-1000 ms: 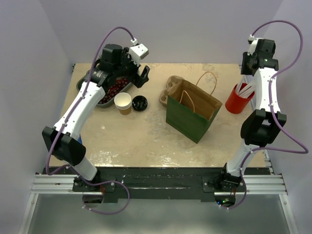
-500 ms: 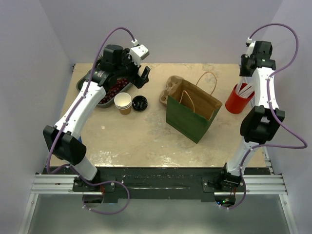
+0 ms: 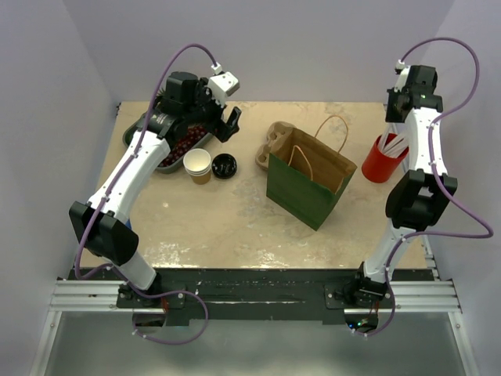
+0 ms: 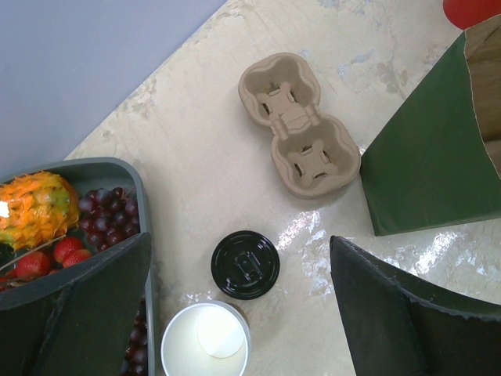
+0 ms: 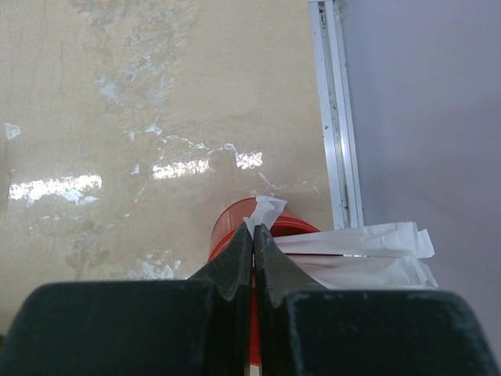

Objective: Pack the takeout coffee

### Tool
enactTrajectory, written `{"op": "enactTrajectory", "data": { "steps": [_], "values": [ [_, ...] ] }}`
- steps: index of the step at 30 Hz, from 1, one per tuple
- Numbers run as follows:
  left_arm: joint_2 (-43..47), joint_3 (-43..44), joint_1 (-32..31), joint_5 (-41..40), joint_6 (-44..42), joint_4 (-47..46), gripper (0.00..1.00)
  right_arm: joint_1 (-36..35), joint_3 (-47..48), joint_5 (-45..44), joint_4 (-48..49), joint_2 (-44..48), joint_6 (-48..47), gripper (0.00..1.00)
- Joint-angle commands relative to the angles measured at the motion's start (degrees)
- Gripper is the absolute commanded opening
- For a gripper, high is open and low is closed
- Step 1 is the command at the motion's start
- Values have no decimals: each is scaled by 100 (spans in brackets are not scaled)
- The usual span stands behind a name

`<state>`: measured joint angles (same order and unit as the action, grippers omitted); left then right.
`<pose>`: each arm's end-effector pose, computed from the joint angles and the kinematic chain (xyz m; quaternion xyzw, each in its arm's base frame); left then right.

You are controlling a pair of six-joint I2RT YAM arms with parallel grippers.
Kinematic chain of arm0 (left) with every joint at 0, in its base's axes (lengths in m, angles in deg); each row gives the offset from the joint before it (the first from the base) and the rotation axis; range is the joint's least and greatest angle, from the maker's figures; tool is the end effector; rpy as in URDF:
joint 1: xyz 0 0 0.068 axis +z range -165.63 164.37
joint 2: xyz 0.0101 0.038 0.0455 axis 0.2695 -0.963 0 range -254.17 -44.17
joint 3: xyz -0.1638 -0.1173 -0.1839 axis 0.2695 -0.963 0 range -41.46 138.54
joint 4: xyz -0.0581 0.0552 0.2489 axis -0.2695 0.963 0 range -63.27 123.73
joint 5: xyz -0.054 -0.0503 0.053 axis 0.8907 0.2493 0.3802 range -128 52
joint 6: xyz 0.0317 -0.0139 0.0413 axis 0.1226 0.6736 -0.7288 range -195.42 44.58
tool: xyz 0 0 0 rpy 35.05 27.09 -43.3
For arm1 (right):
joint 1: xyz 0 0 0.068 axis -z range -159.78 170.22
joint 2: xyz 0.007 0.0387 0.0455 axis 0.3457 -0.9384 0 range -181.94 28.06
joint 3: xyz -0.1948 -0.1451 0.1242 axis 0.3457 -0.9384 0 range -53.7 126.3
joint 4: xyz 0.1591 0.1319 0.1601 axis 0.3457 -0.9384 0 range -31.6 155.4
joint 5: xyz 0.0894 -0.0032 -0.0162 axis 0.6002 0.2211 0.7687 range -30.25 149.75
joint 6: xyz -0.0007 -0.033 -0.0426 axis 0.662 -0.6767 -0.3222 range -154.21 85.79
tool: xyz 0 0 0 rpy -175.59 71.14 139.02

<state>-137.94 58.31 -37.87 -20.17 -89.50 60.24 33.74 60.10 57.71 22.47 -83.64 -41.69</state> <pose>0.3387 -0.1503 0.4123 0.3396 0.7776 -0.1686 0.5016 0.4305 -0.1048 0.3561 0.0553 0.9076 -0.0918 0.4060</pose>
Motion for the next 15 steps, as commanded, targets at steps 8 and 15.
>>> {"op": "enactTrajectory", "data": {
  "steps": [8,15],
  "values": [
    [-18,25,44,213,2,-302,100,2,125,-165,-426,1062,10,0],
    [-44,69,44,362,38,-390,100,46,537,81,-759,1326,116,0]
  ]
}}
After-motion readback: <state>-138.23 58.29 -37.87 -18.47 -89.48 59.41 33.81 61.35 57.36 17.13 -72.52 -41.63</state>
